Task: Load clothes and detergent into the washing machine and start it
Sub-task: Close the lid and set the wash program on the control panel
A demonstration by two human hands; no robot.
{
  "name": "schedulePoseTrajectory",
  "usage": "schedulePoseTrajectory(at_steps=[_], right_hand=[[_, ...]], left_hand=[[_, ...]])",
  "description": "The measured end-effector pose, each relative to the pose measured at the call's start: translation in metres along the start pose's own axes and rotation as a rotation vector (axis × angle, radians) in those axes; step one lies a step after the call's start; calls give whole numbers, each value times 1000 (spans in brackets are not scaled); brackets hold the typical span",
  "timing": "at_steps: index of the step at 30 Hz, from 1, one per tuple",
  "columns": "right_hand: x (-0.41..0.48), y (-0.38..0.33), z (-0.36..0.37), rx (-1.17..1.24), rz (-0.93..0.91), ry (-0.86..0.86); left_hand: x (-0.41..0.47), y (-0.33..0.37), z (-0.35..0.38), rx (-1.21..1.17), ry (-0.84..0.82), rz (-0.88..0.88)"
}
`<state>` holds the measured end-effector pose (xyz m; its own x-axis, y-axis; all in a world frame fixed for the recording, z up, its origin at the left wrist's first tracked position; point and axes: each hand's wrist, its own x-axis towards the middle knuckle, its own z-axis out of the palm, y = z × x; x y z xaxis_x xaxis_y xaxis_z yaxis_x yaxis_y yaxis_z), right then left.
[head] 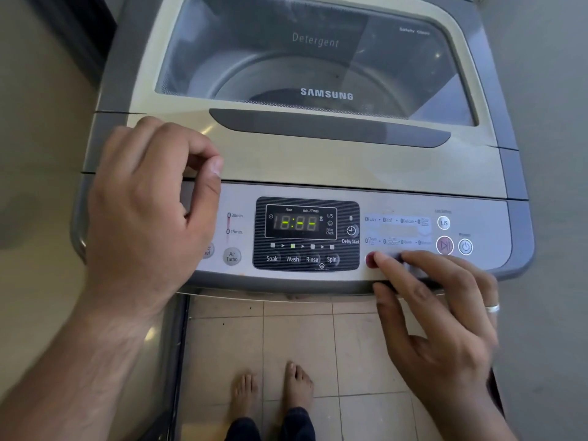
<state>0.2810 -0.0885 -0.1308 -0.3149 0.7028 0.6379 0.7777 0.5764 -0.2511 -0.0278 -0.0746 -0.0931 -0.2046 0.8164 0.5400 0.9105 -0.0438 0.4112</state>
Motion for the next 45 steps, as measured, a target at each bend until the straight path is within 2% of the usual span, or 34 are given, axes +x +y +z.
schedulePoseTrajectory(at_steps=[31, 45], right_hand=[[-3, -2, 10, -28, -17, 48], [-5, -18, 13, -45, 66, 69]], left_hand=[[1, 1, 0, -5, -10, -42], [0, 1, 1, -5, -8, -41]])
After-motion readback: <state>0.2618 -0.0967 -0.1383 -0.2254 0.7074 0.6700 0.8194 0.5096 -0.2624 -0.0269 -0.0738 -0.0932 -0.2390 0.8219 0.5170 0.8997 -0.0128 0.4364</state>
